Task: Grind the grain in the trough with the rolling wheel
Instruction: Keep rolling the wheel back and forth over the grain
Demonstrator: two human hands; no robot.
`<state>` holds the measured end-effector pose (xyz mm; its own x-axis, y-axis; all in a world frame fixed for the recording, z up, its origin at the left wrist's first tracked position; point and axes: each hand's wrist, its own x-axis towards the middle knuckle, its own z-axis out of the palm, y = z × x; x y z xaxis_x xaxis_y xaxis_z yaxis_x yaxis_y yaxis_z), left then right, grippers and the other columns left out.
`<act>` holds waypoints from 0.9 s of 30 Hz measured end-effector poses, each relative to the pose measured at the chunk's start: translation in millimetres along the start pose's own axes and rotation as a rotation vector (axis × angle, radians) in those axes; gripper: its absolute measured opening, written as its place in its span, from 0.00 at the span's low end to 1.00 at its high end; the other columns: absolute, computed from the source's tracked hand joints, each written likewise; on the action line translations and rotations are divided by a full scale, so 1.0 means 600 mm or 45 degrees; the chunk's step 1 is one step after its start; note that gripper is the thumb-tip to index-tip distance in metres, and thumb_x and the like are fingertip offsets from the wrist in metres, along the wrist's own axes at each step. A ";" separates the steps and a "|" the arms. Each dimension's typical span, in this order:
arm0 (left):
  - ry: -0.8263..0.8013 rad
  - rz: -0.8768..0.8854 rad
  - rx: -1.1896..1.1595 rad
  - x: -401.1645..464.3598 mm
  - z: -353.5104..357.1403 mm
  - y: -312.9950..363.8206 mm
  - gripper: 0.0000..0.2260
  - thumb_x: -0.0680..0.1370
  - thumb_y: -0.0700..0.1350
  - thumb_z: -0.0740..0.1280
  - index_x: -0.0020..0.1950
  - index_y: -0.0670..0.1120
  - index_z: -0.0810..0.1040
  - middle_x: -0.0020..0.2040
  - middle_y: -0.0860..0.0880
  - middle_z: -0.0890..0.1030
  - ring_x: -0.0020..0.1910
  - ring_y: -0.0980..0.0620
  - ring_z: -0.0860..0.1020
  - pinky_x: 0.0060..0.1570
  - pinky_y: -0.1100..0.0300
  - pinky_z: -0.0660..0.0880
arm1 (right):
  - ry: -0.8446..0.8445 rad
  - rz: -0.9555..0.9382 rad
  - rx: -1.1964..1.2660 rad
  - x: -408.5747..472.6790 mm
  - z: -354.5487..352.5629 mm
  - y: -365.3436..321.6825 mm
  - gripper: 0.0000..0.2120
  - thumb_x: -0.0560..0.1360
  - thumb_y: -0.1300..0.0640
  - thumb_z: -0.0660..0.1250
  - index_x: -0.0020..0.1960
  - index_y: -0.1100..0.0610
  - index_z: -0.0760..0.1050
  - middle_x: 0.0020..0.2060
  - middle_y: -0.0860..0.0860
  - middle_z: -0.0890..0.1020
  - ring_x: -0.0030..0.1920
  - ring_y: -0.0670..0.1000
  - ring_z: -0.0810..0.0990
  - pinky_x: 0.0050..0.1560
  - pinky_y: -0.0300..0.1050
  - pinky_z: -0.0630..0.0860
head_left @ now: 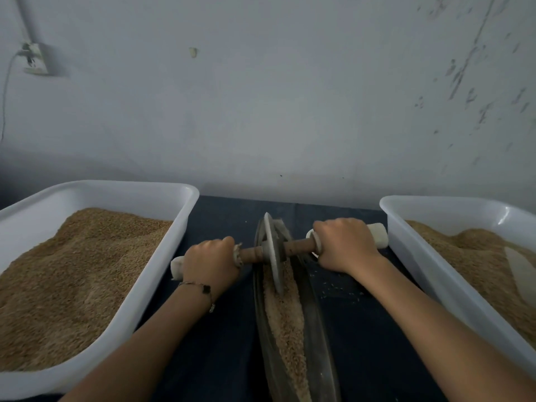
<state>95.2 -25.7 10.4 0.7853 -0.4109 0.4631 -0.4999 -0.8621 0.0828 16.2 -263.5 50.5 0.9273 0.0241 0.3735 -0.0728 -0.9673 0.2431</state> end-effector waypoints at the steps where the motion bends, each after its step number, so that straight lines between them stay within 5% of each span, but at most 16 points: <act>1: 0.008 0.009 0.028 -0.002 -0.002 0.001 0.16 0.77 0.53 0.62 0.32 0.53 0.59 0.29 0.56 0.66 0.29 0.57 0.67 0.28 0.61 0.59 | 0.022 0.009 0.000 -0.004 0.003 -0.001 0.13 0.64 0.51 0.69 0.39 0.47 0.63 0.31 0.44 0.68 0.31 0.49 0.66 0.34 0.43 0.59; 9: -0.027 0.198 0.129 -0.055 -0.064 0.036 0.10 0.75 0.51 0.64 0.41 0.52 0.64 0.36 0.56 0.69 0.34 0.56 0.68 0.37 0.62 0.64 | 0.228 0.201 0.117 -0.114 0.010 -0.028 0.09 0.65 0.60 0.74 0.42 0.55 0.75 0.35 0.50 0.79 0.34 0.53 0.76 0.33 0.48 0.71; 12: -0.017 0.353 0.113 -0.115 -0.106 0.044 0.16 0.60 0.48 0.77 0.35 0.49 0.71 0.29 0.53 0.73 0.26 0.54 0.71 0.28 0.60 0.66 | 0.309 0.146 0.172 -0.177 -0.002 -0.034 0.17 0.56 0.62 0.80 0.35 0.54 0.72 0.29 0.49 0.75 0.28 0.50 0.72 0.28 0.44 0.67; 15: 0.051 0.416 0.075 -0.159 -0.132 0.047 0.20 0.47 0.44 0.79 0.28 0.48 0.70 0.22 0.52 0.70 0.19 0.51 0.69 0.23 0.61 0.60 | 0.346 0.079 0.165 -0.221 -0.021 -0.029 0.20 0.51 0.62 0.80 0.33 0.53 0.72 0.27 0.48 0.73 0.26 0.50 0.71 0.26 0.43 0.64; 24: 0.011 0.377 0.028 -0.143 -0.097 0.033 0.21 0.46 0.45 0.79 0.26 0.49 0.69 0.20 0.52 0.69 0.18 0.54 0.68 0.20 0.62 0.60 | 0.414 0.023 0.129 -0.188 -0.013 -0.025 0.19 0.51 0.64 0.79 0.31 0.54 0.70 0.25 0.49 0.72 0.24 0.51 0.69 0.28 0.41 0.59; 27: -0.027 0.310 0.076 -0.101 -0.076 0.028 0.17 0.58 0.50 0.77 0.32 0.51 0.68 0.26 0.54 0.71 0.24 0.55 0.69 0.26 0.62 0.62 | 0.395 0.069 0.108 -0.143 0.004 -0.020 0.18 0.52 0.63 0.80 0.32 0.55 0.71 0.25 0.50 0.74 0.24 0.53 0.72 0.27 0.43 0.62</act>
<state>22.6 -1.7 24.3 0.6520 -0.6145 0.4441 -0.6537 -0.7524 -0.0813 -61.5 -254.6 13.2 0.7660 0.0349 0.6419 -0.0761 -0.9866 0.1444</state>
